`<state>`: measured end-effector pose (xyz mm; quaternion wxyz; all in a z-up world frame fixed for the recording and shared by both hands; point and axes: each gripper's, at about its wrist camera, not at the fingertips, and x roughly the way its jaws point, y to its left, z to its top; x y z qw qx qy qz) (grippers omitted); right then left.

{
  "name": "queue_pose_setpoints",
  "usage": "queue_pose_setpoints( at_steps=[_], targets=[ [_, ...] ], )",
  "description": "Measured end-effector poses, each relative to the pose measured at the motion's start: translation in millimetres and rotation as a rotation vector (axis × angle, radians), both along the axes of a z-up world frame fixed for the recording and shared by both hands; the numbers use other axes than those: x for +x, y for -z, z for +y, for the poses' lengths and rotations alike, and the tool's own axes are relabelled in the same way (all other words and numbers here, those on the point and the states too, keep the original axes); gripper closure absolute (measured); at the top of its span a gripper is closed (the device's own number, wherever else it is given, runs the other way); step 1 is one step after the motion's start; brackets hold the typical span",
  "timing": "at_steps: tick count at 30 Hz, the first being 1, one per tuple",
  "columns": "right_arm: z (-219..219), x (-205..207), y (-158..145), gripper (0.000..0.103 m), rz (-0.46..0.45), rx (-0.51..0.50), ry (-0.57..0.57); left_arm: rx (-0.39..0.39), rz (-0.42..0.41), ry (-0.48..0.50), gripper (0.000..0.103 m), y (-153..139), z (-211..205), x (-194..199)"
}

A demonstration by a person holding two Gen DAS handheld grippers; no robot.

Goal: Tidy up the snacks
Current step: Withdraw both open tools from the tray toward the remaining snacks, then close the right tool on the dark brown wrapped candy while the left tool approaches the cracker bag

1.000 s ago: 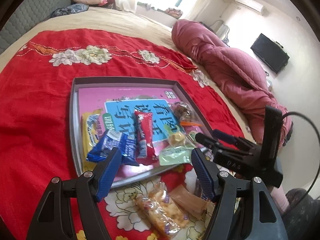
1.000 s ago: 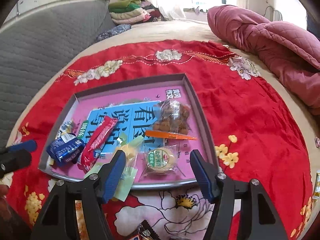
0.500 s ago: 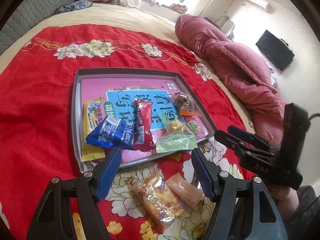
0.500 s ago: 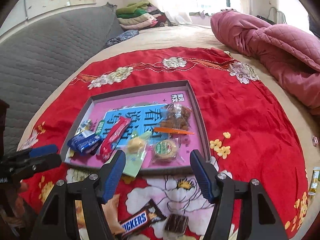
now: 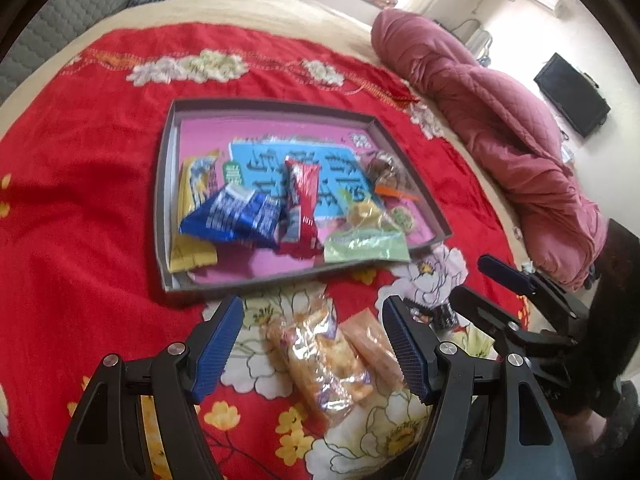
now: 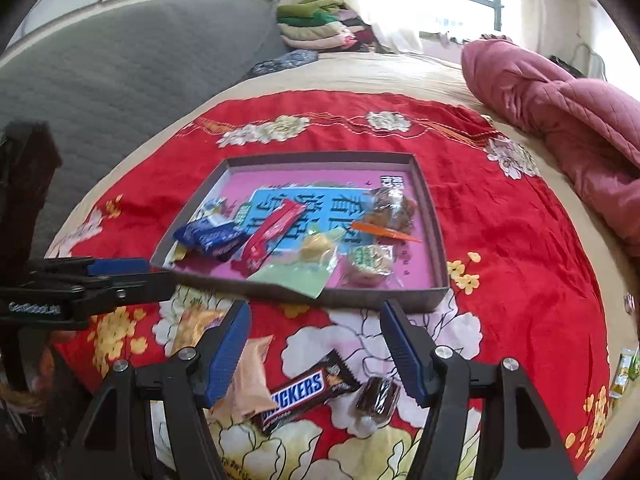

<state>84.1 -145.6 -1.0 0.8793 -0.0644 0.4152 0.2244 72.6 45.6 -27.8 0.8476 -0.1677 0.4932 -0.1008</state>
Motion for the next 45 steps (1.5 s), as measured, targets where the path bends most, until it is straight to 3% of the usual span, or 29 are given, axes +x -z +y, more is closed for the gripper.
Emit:
queue_pose_setpoints(
  at_steps=[11, 23, 31, 45],
  targets=[
    [0, -16, 4, 0.037, -0.002, 0.003, -0.055, 0.015, 0.054, -0.009, 0.029, 11, -6, -7],
    [-44, -9, 21, 0.037, 0.097, 0.066, 0.094, 0.037, 0.104, 0.012, 0.029, 22, -20, -14],
    [-44, -8, 41, 0.037, 0.156, 0.001, 0.106, 0.090, 0.124, 0.033, 0.029, 28, -33, -16],
    [-44, -2, 64, 0.057, 0.196, -0.027, 0.118, 0.131, 0.181, 0.013, 0.029, 45, -46, -12]
  ],
)
